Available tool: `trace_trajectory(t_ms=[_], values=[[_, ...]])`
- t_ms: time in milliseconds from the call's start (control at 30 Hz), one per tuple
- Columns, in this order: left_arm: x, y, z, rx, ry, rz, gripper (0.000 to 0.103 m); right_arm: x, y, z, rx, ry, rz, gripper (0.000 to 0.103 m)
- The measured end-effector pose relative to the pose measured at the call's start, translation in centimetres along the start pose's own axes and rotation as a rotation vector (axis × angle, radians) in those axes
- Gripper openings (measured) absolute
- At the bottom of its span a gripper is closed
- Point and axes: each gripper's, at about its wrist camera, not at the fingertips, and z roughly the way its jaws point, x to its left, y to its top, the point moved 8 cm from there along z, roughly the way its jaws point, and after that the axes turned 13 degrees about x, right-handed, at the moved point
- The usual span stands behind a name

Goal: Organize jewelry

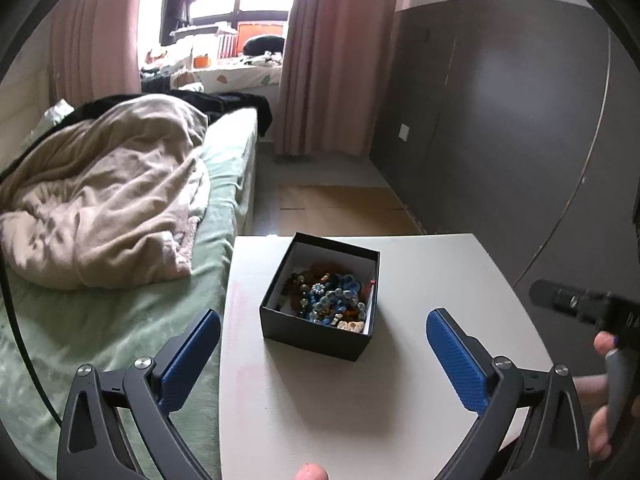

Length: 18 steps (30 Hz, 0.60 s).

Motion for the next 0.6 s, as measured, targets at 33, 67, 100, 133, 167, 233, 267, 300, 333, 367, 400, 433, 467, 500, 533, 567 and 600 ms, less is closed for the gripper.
trace_trajectory(t_ms=[33,67,100,133,167,233,267,300,333,367,400,433,467,500,533,567,600], values=[[-0.1,0.0,-0.1,-0.001,-0.002,0.001,0.103,-0.2,0.1,-0.2,-0.007,-0.001,0.004,0.103],[-0.1,-0.1,-0.1,-0.001,-0.005,0.001,0.103,-0.4,0.1,-0.5,-0.014,-0.002,0.008,0.103],[-0.1,-0.1,-0.3,-0.004,-0.012,-0.001,0.103,-0.5,0.1,-0.7,-0.020,-0.005,0.011,0.103],[-0.1,-0.1,-0.4,-0.008,-0.013,-0.002,0.103,-0.7,0.2,-0.9,-0.026,-0.007,0.012,0.103],[-0.1,-0.1,-0.5,-0.012,-0.012,-0.003,0.103,-0.7,0.2,-1.0,-0.029,-0.009,0.011,0.103],[-0.1,0.0,-0.9,-0.024,-0.005,-0.002,0.103,-0.7,0.2,-1.3,-0.036,-0.015,0.011,0.103],[0.0,0.0,-1.0,-0.026,-0.006,-0.003,0.103,-0.8,0.3,-1.5,-0.040,-0.017,0.009,0.103],[-0.1,0.0,-1.1,-0.027,-0.007,-0.004,0.103,-0.8,0.3,-1.6,-0.046,-0.016,0.007,0.103],[0.0,0.0,-1.2,-0.029,-0.010,-0.007,0.103,-0.8,0.3,-1.7,-0.051,-0.013,0.005,0.103],[0.0,0.0,-1.3,-0.031,-0.011,-0.010,0.103,-0.7,0.3,-1.8,-0.053,-0.013,0.004,0.103],[0.1,0.1,-1.3,-0.032,-0.011,-0.012,0.103,-0.7,0.3,-1.9,-0.054,-0.013,0.003,0.103],[0.1,0.1,-1.4,-0.033,-0.011,-0.013,0.103,-0.7,0.3,-1.9,-0.056,-0.016,0.001,0.103],[0.2,0.1,-1.4,-0.034,-0.008,-0.014,0.103,-0.8,0.3,-1.9,-0.057,-0.018,0.000,0.103],[0.2,0.1,-1.4,-0.035,-0.006,-0.014,0.103,-0.7,0.4,-1.9,-0.058,-0.021,-0.001,0.103],[0.2,0.1,-1.5,-0.036,-0.004,-0.014,0.103,-0.7,0.4,-1.9,-0.058,-0.023,-0.003,0.103],[0.3,0.1,-1.5,-0.038,-0.002,-0.013,0.103,-0.7,0.4,-1.9,-0.057,-0.025,-0.006,0.103],[0.3,0.1,-1.6,-0.039,-0.001,-0.013,0.103,-0.6,0.3,-1.9,-0.056,-0.026,-0.008,0.103]])
